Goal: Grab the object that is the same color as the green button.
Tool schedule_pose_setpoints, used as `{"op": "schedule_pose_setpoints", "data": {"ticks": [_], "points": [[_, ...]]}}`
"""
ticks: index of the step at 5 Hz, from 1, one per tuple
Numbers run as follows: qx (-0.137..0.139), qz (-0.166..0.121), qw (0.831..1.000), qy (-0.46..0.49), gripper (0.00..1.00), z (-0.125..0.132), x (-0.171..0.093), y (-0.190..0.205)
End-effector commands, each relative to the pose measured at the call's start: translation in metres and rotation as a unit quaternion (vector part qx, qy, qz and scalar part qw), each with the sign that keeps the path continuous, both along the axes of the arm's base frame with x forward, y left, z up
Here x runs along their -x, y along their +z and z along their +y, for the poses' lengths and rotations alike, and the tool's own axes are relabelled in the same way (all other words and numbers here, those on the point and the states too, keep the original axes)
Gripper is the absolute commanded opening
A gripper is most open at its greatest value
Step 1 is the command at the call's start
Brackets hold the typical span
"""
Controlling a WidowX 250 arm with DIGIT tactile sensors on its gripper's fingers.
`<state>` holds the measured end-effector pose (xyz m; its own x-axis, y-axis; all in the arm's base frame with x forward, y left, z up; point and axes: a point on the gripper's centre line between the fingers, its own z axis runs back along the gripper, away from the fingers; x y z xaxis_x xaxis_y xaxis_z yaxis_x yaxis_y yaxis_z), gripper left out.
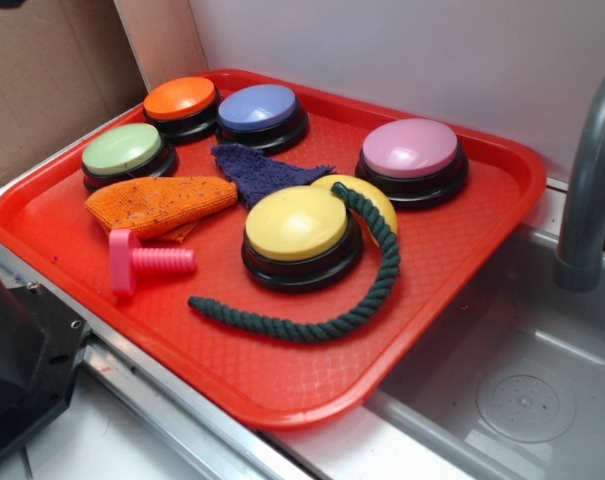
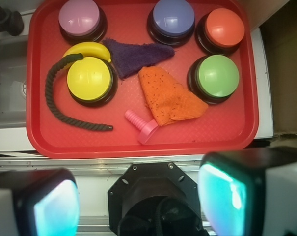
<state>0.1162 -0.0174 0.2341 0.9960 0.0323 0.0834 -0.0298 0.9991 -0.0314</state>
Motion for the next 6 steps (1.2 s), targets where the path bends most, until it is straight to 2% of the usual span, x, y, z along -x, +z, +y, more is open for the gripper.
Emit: {"op": "schedule_pose_setpoints", "data": {"ticks": [1, 2, 3, 4, 5, 6], "points": [[0.0, 0.0, 1.0, 0.0, 1.0, 0.0, 0.0, 0.0], [-0.002, -0.021, 0.998, -0.056, 1.0, -0.015, -0.008, -0.013], [0.011, -0.027, 0.995, -0.094, 1.0, -0.033, -0.013, -0.029], [0.011, -0.05, 0.987, -0.155, 1.0, -0.056, -0.015, -0.053], [0.031, -0.095, 0.973, -0.208, 1.0, -0.075, -0.024, -0.078], [0.037, -0.1, 0.97, -0.22, 1.0, -0.088, -0.029, -0.099]]}}
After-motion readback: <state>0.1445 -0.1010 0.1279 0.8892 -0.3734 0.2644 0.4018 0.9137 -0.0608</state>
